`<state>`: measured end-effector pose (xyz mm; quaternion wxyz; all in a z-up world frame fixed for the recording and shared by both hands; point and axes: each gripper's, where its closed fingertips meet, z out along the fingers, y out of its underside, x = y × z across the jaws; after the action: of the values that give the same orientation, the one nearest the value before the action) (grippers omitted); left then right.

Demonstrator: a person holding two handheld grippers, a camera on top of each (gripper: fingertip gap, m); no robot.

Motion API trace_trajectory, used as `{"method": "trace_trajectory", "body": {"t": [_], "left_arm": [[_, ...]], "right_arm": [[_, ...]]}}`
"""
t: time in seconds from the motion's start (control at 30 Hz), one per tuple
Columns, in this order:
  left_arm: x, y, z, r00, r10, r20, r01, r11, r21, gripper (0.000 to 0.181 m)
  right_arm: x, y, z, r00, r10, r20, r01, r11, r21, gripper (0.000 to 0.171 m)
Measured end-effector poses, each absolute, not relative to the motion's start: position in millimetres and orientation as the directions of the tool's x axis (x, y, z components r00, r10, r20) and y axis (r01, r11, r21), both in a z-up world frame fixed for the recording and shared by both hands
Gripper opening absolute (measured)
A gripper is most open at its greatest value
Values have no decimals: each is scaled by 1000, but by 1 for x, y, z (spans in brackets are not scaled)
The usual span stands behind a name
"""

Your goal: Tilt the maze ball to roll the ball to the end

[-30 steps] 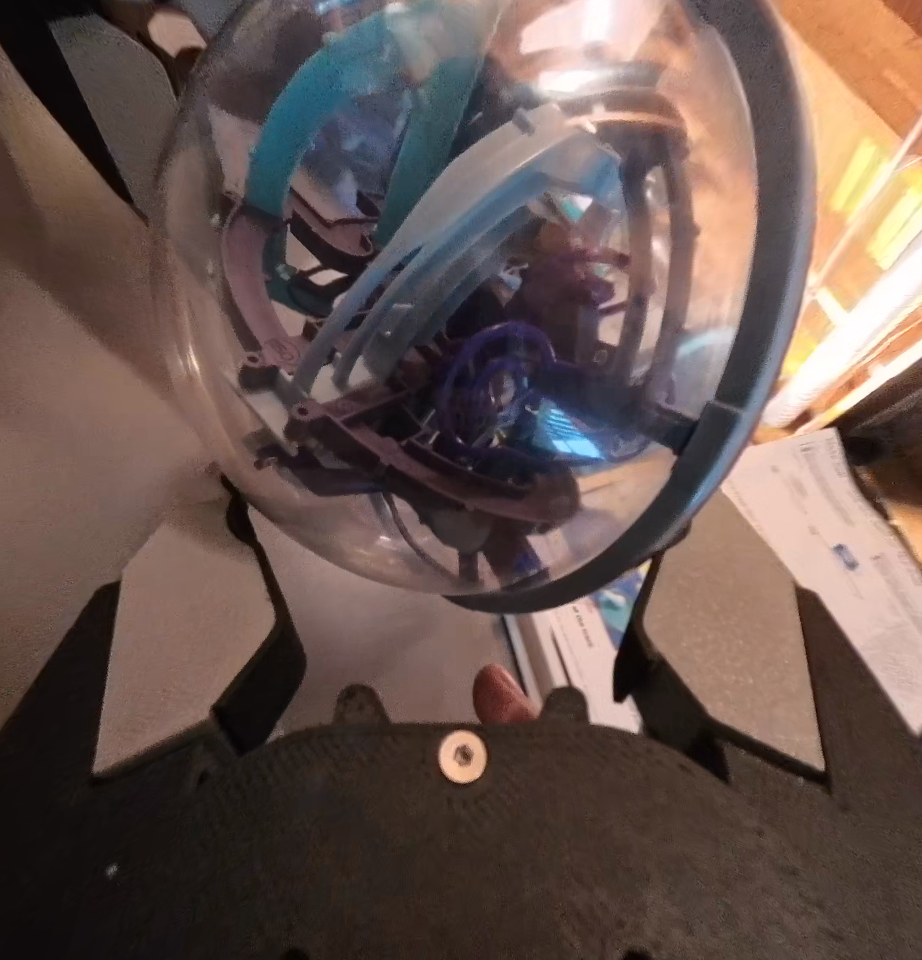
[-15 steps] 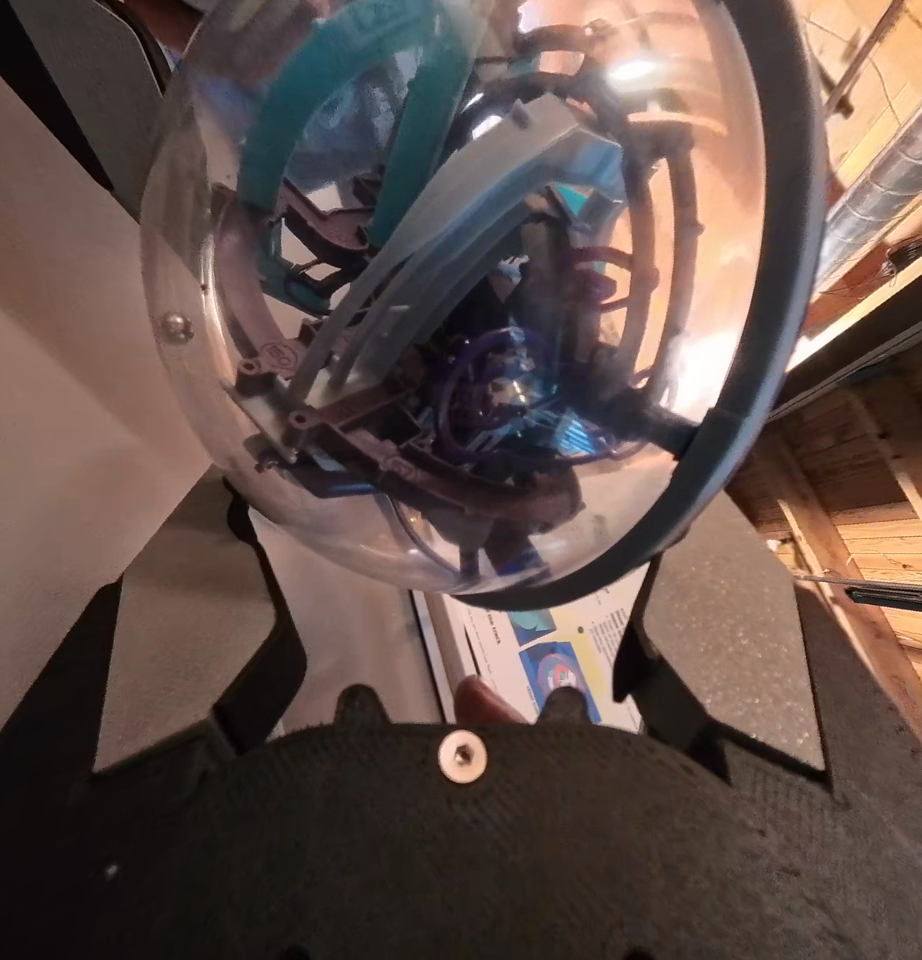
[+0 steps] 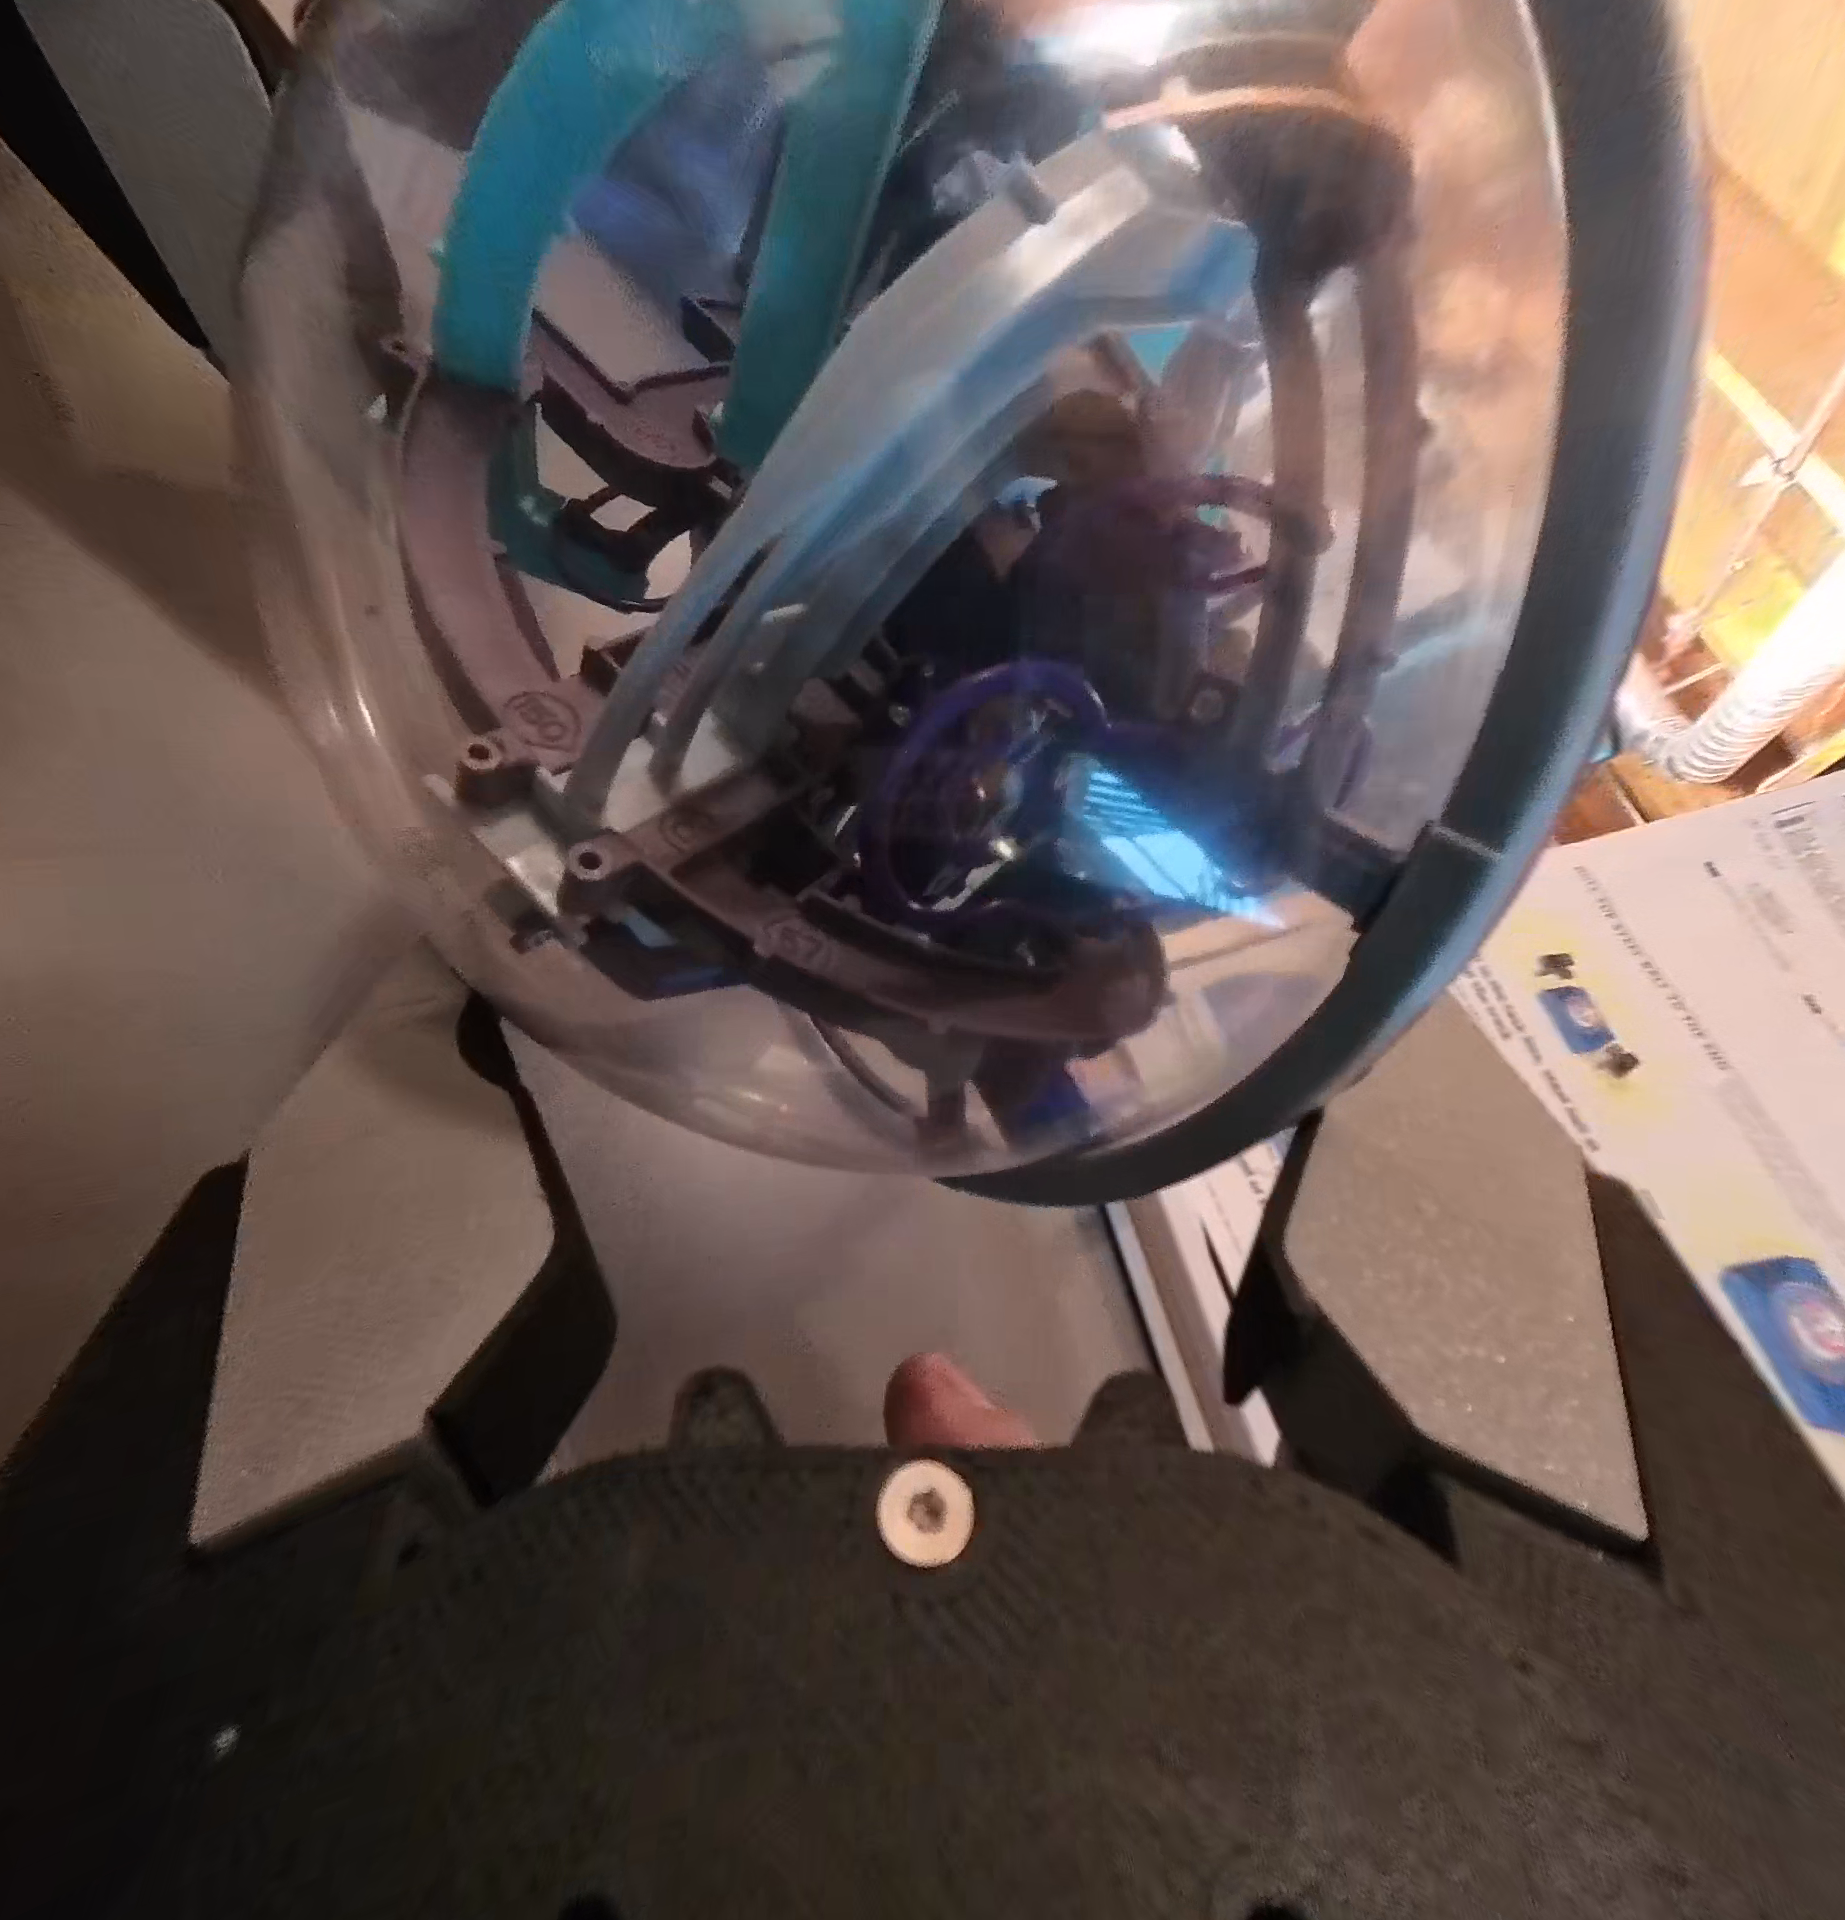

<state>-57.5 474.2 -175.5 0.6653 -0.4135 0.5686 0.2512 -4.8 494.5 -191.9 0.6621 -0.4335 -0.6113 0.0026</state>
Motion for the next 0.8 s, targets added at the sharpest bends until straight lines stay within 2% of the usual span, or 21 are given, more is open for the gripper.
{"method": "trace_trajectory", "body": {"t": [0.43,0.8], "left_arm": [[-58,474,-191,255,-306,-917,-775,503,-384,126],[-58,474,-193,256,-321,-912,-774,497,-393,126]], "right_arm": [[-8,492,-208,215,675,706,509,540,-670,153],[-8,493,-211,209,693,690,511,524,-682,152]]}}
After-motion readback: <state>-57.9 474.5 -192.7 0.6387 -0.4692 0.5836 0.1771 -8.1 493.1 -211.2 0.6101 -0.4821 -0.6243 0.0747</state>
